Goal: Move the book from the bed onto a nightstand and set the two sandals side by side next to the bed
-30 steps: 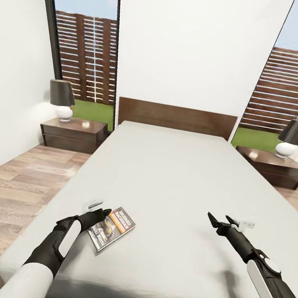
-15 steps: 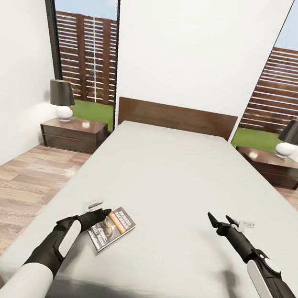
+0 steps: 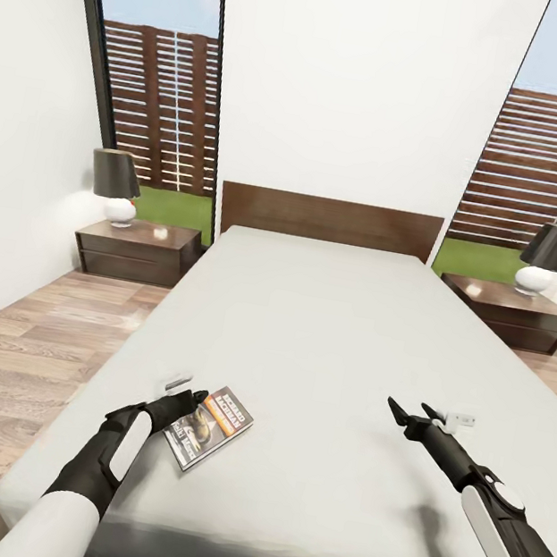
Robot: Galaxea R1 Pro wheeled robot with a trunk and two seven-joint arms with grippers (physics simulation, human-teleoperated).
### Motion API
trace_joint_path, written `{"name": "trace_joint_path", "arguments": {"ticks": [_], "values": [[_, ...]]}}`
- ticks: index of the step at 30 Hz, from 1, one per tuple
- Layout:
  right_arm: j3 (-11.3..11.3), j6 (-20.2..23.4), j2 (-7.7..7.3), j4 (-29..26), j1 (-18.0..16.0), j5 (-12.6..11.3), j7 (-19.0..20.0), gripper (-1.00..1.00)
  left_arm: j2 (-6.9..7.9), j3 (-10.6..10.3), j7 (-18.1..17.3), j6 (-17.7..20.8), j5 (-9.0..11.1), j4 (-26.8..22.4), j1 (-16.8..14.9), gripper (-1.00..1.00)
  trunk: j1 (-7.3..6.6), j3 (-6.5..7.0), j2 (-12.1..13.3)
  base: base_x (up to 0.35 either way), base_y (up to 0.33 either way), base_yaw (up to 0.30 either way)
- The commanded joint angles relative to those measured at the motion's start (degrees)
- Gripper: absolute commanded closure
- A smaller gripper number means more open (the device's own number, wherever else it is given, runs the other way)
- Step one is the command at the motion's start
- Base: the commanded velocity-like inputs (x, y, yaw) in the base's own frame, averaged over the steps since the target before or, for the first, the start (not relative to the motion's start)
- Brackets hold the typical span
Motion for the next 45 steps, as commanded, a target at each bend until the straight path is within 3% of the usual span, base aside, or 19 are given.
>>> {"name": "trace_joint_path", "arguments": {"ticks": [1,45], "values": [[0.2,0.0,-0.06,0.0,0.0,-0.6,0.1,-1.00,-0.08,0.3,-0.3,0.4,0.2,-0.1,0.0,-1.00,-0.01,-0.06,0.0,0.000,0.000,0.000],[0.2,0.1,-0.08,-0.1,0.0,-0.6,0.2,-1.00,-0.08,0.3,-0.3,0.4,0.2,-0.1,0.0,-1.00,-0.01,0.15,0.0,0.000,0.000,-0.072]]}}
